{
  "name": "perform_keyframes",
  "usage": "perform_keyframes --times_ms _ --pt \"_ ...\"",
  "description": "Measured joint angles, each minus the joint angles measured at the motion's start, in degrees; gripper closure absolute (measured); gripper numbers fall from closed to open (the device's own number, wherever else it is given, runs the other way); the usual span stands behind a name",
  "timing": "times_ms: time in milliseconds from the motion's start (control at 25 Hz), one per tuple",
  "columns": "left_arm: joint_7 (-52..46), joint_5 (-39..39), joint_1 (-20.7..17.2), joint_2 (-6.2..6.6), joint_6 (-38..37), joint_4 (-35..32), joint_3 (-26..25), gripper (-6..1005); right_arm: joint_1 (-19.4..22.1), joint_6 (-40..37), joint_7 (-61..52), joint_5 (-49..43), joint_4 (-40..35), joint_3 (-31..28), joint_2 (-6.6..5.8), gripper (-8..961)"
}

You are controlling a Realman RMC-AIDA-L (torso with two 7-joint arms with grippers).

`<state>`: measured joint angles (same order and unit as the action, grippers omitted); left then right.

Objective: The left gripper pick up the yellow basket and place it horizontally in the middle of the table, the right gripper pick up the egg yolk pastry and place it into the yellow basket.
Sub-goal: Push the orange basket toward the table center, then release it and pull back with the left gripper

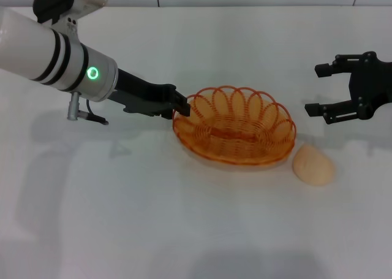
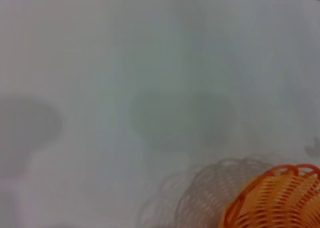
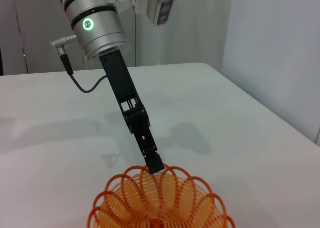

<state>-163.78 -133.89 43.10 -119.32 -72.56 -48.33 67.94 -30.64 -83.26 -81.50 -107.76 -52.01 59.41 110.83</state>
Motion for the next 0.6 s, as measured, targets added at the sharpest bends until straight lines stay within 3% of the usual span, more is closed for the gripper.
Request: perform_keyframes --times_ms 240,600 --pt "0.0 0.3 -0.2 0.06 -0.1 0.1 0.0 552 0.1 -0.1 0.0 0.0 0.0 0.0 -0.01 124" --pt "1.8 0.5 -2.1 0.37 -1.4 -1.7 -0.5 340 0.5 -0.5 -0.3 0.0 0.0 0.0 -0.01 124"
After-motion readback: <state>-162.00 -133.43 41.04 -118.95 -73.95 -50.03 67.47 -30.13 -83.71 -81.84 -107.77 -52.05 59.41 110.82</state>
